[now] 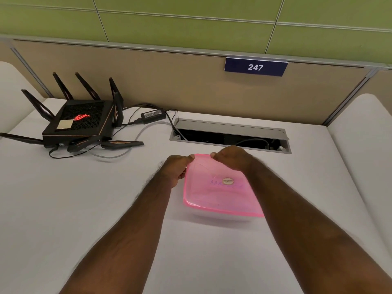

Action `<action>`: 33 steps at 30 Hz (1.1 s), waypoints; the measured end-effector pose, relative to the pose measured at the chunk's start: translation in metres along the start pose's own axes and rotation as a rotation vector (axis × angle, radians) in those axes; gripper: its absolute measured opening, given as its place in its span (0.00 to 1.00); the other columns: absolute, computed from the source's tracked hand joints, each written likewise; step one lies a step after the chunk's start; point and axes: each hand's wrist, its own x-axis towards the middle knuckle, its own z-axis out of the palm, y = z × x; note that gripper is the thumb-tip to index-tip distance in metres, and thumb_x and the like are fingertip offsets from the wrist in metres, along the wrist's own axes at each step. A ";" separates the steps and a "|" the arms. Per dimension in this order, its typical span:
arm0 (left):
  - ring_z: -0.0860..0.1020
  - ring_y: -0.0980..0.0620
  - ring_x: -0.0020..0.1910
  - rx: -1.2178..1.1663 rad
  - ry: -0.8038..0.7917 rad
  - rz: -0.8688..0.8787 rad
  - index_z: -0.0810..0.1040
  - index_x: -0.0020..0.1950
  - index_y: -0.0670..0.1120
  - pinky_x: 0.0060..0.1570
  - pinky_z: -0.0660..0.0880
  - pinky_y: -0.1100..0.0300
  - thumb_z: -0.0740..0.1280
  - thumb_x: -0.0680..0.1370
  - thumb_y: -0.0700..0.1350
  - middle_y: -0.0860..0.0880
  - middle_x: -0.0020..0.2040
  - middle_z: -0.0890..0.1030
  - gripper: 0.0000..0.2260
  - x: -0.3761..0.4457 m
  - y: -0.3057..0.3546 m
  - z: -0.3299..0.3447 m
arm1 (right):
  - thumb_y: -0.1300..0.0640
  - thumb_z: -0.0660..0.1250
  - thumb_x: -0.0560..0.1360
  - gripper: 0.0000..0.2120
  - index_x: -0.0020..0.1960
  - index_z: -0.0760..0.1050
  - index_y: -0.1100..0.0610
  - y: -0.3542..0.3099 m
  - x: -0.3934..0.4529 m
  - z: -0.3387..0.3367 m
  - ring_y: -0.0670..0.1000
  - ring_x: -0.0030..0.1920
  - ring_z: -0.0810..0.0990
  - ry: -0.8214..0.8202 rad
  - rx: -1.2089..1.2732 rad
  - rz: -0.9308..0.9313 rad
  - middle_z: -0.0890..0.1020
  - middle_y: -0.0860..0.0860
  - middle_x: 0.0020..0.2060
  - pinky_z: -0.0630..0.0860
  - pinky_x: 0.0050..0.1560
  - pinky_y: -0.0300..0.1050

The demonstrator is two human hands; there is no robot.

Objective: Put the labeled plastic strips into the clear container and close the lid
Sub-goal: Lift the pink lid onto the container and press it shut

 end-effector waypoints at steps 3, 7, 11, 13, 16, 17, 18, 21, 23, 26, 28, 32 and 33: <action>0.81 0.40 0.52 0.011 0.014 -0.003 0.78 0.57 0.38 0.53 0.80 0.48 0.68 0.78 0.50 0.40 0.52 0.83 0.16 -0.001 -0.002 -0.001 | 0.39 0.54 0.79 0.28 0.34 0.74 0.59 -0.025 0.017 0.007 0.54 0.38 0.75 -0.037 0.021 -0.007 0.75 0.53 0.32 0.68 0.41 0.44; 0.81 0.40 0.51 0.003 0.039 -0.019 0.78 0.54 0.39 0.54 0.79 0.47 0.67 0.78 0.50 0.39 0.52 0.83 0.14 0.000 -0.001 0.002 | 0.39 0.58 0.78 0.28 0.44 0.80 0.64 -0.033 0.031 0.008 0.54 0.41 0.75 -0.107 0.079 -0.008 0.77 0.54 0.37 0.68 0.41 0.43; 0.79 0.42 0.45 0.003 0.067 -0.038 0.76 0.42 0.41 0.54 0.79 0.45 0.67 0.77 0.49 0.37 0.51 0.83 0.12 0.006 0.000 0.005 | 0.37 0.58 0.77 0.27 0.55 0.82 0.58 -0.031 0.037 0.002 0.53 0.49 0.77 -0.179 0.103 0.000 0.80 0.54 0.48 0.70 0.50 0.44; 0.79 0.43 0.44 -0.010 0.072 -0.051 0.76 0.42 0.41 0.54 0.79 0.45 0.68 0.77 0.48 0.37 0.50 0.83 0.11 0.010 0.000 0.005 | 0.37 0.59 0.76 0.27 0.56 0.82 0.57 -0.031 0.038 0.001 0.53 0.52 0.77 -0.185 0.123 0.002 0.81 0.55 0.53 0.70 0.51 0.44; 0.77 0.43 0.42 -0.043 0.083 -0.062 0.77 0.44 0.39 0.53 0.79 0.46 0.69 0.76 0.47 0.38 0.47 0.81 0.11 0.014 0.000 0.004 | 0.38 0.63 0.76 0.26 0.56 0.82 0.60 -0.033 0.042 -0.001 0.56 0.56 0.79 -0.191 0.159 0.024 0.82 0.57 0.55 0.73 0.54 0.47; 0.77 0.43 0.42 -0.043 0.088 -0.061 0.77 0.45 0.38 0.54 0.79 0.45 0.69 0.76 0.47 0.39 0.46 0.81 0.11 0.015 -0.001 0.005 | 0.39 0.63 0.76 0.26 0.55 0.82 0.61 -0.034 0.044 0.000 0.57 0.56 0.79 -0.195 0.158 0.034 0.82 0.57 0.55 0.73 0.55 0.48; 0.77 0.43 0.43 -0.037 0.098 -0.057 0.77 0.45 0.38 0.54 0.78 0.45 0.69 0.76 0.46 0.39 0.46 0.81 0.11 0.016 -0.001 0.006 | 0.39 0.63 0.76 0.26 0.55 0.81 0.62 -0.035 0.045 0.001 0.58 0.56 0.79 -0.197 0.143 0.036 0.82 0.58 0.55 0.73 0.55 0.48; 0.79 0.42 0.46 -0.016 0.142 -0.035 0.78 0.46 0.37 0.55 0.78 0.46 0.68 0.76 0.46 0.39 0.48 0.82 0.11 0.016 -0.006 0.010 | 0.42 0.62 0.77 0.25 0.54 0.81 0.64 -0.035 0.046 0.008 0.57 0.53 0.79 -0.180 0.111 0.009 0.82 0.61 0.53 0.72 0.51 0.47; 0.80 0.40 0.50 -0.028 0.127 -0.039 0.79 0.49 0.36 0.57 0.78 0.46 0.68 0.77 0.46 0.38 0.51 0.82 0.13 0.017 -0.009 0.011 | 0.43 0.63 0.77 0.25 0.52 0.82 0.65 -0.031 0.047 0.010 0.56 0.50 0.79 -0.166 0.159 0.004 0.83 0.60 0.50 0.72 0.49 0.46; 0.80 0.39 0.52 -0.038 0.104 -0.034 0.79 0.54 0.35 0.56 0.77 0.47 0.68 0.76 0.47 0.37 0.54 0.82 0.15 0.016 -0.009 0.011 | 0.42 0.65 0.76 0.24 0.50 0.83 0.63 -0.029 0.044 0.008 0.52 0.44 0.77 -0.155 0.188 -0.007 0.81 0.56 0.43 0.71 0.46 0.44; 0.80 0.40 0.53 0.014 0.104 -0.012 0.79 0.56 0.35 0.57 0.77 0.48 0.67 0.77 0.49 0.38 0.54 0.82 0.17 0.014 -0.008 0.012 | 0.43 0.65 0.76 0.22 0.38 0.82 0.62 -0.030 0.040 0.008 0.49 0.35 0.75 -0.094 0.207 -0.016 0.79 0.54 0.34 0.70 0.39 0.42; 0.78 0.43 0.52 0.092 0.119 0.067 0.79 0.56 0.40 0.55 0.76 0.50 0.63 0.79 0.54 0.43 0.53 0.81 0.18 0.000 -0.008 0.009 | 0.39 0.64 0.75 0.20 0.43 0.81 0.57 -0.023 0.022 0.012 0.51 0.44 0.79 0.093 0.140 0.004 0.83 0.52 0.44 0.74 0.51 0.49; 0.79 0.43 0.50 0.088 0.099 0.079 0.79 0.54 0.41 0.54 0.77 0.50 0.63 0.79 0.54 0.43 0.52 0.81 0.17 -0.005 -0.011 0.005 | 0.37 0.64 0.73 0.18 0.49 0.81 0.50 -0.016 0.012 0.012 0.51 0.51 0.79 0.193 0.144 0.062 0.82 0.48 0.51 0.72 0.57 0.53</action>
